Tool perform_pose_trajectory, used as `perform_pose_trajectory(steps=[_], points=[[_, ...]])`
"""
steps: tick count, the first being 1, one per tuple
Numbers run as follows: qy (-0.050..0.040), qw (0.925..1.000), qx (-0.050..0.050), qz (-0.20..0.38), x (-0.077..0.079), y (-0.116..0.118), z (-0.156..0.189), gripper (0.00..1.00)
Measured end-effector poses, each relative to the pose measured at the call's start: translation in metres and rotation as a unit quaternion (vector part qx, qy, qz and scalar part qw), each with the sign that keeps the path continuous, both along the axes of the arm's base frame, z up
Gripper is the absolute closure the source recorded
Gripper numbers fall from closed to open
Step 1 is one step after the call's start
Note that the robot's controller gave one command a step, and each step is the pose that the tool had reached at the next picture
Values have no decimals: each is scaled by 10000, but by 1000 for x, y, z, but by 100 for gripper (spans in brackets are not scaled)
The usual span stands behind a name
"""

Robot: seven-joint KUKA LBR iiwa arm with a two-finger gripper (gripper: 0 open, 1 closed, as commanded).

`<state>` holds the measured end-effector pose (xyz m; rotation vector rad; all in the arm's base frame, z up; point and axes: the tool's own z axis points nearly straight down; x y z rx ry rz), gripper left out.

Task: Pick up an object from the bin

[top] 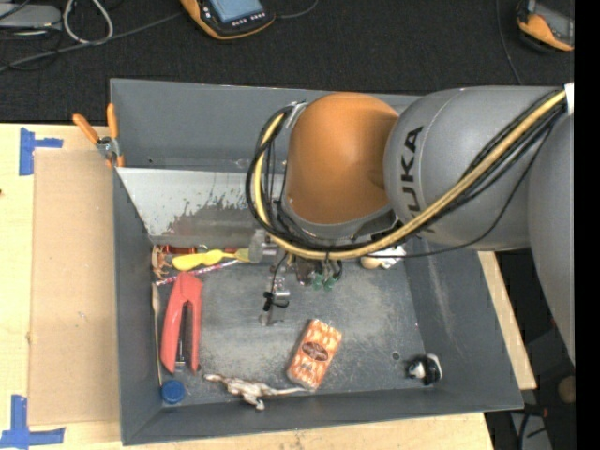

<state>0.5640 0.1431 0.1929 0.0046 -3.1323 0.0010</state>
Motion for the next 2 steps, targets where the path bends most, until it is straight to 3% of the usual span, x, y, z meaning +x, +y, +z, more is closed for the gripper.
perform_pose_trajectory(steps=[1,2], points=[[-38,10000,5,-19,2,-1,5,0],[-21,10000,7,-6,-24,-49,-12,0]])
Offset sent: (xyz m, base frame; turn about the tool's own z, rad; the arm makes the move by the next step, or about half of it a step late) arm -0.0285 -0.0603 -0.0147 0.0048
